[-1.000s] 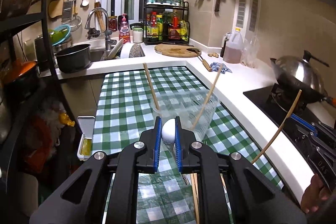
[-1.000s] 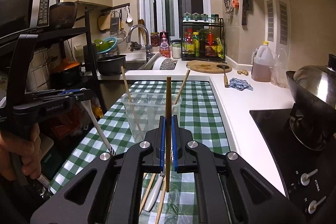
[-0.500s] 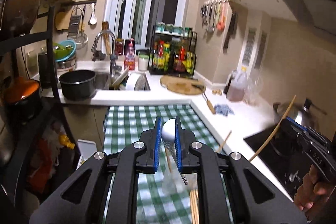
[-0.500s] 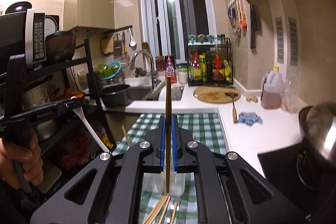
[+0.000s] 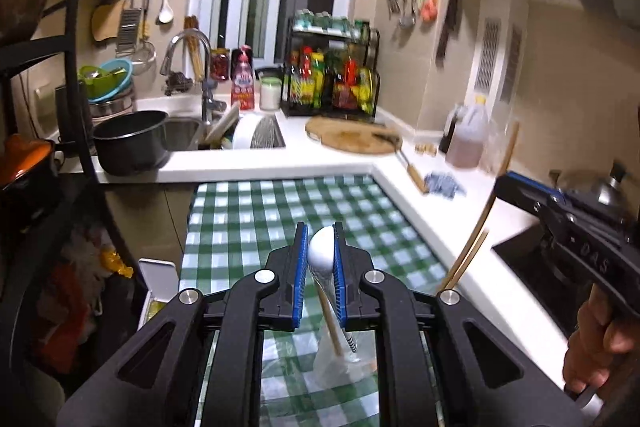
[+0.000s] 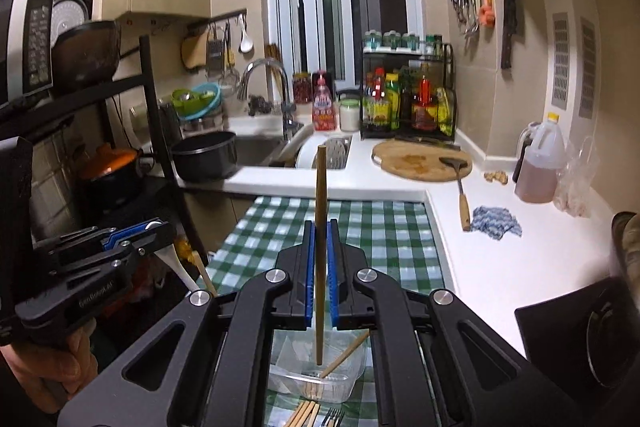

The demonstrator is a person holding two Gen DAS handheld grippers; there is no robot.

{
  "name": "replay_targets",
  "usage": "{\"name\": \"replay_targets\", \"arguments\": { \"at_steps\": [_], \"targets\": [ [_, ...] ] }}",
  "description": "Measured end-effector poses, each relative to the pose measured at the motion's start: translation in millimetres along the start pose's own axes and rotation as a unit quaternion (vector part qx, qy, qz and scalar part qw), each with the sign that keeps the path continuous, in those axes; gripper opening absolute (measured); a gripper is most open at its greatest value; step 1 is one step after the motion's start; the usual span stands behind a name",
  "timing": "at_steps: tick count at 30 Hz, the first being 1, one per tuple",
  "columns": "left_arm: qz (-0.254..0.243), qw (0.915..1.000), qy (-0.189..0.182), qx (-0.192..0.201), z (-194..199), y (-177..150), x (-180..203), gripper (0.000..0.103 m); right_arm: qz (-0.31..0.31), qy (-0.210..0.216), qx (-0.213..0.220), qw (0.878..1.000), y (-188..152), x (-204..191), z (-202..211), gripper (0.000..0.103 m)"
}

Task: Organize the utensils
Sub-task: 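Lower the spoon and chopstick into the container and open both tools, then move both open tools back toward the remaining chopsticks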

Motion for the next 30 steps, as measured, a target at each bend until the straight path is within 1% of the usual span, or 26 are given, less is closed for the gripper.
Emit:
{"name": "replay_targets", "arguments": {
  "at_steps": [4,10,14,15,16,17,18,19,21,23,25,28,30],
  "targets": [
    [0.0,0.9996,-0.003,-0.027,-16.6,-17.9,-2.5,0.012,-0.011,0.001,-0.03,0.999,-22.0,4.3,-19.4,0.006],
    [-0.013,0.9992,0.008,-0.036,-24.6,-28.2,-1.9,0.012,-0.005,-0.005,-0.054,0.999,-42.2,4.5,-32.1,0.006],
    [-0.018,0.9987,0.008,-0.046,-29.1,-35.5,0.8,0.013,-0.002,-0.011,-0.073,0.997,-55.7,4.7,-39.1,0.007],
    [-0.019,0.9987,0.009,-0.046,-29.2,-35.9,0.9,0.015,-0.002,-0.015,-0.08,0.997,-59.3,5.7,-41.4,0.009],
    [-0.02,0.9987,0.009,-0.046,-28.4,-35.6,1.1,0.027,-0.003,-0.021,-0.088,0.996,-63.4,7.1,-43.3,0.011],
    [-0.019,0.9989,0.011,-0.041,-25.0,-33.7,0.1,0.031,-0.004,-0.028,-0.096,0.995,-66.8,9.1,-44.1,0.018],
    [-0.019,0.9991,0.013,-0.037,-22.4,-32.3,0.3,0.031,-0.005,-0.035,-0.097,0.995,-67.8,10.9,-43.1,0.022],
    [-0.02,0.9992,0.013,-0.031,-18.0,-29.4,0.3,0.031,-0.005,-0.042,-0.094,0.995,-67.0,12.3,-40.0,0.029],
    [-0.021,0.9996,0.01,-0.018,-9.5,-23.8,1.8,0.032,-0.004,-0.051,-0.089,0.995,-64.6,14.1,-34.4,0.037],
    [-0.017,0.9998,0.01,-0.005,-0.6,-18.7,1.2,0.033,-0.001,-0.06,-0.083,0.995,-59.5,13.8,-25.9,0.04],
    [-0.013,0.9999,0.005,0.008,10.7,-13.4,2.1,0.034,0.007,-0.069,-0.071,0.995,-52.1,12.0,-13.2,0.041],
    [-0.012,0.9995,0.007,0.028,28.0,-7.7,4.1,0.035,0.012,-0.076,-0.043,0.996,-41.0,9.0,10.9,0.042],
    [-0.012,0.9989,0.011,0.043,40.7,-5.6,4.8,0.039,0.015,-0.079,-0.018,0.997,-36.4,6.6,31.6,0.048]
  ]
}}
Point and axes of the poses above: each gripper's, at about its wrist camera, not at the fingertips, and z roughly against the way its jaws point, x to its right, y to its top, the point moved 9 cm from there along -z, roughly the way its jaws point, and after that the axes turned 3 degrees about -x, right-handed, at the moved point
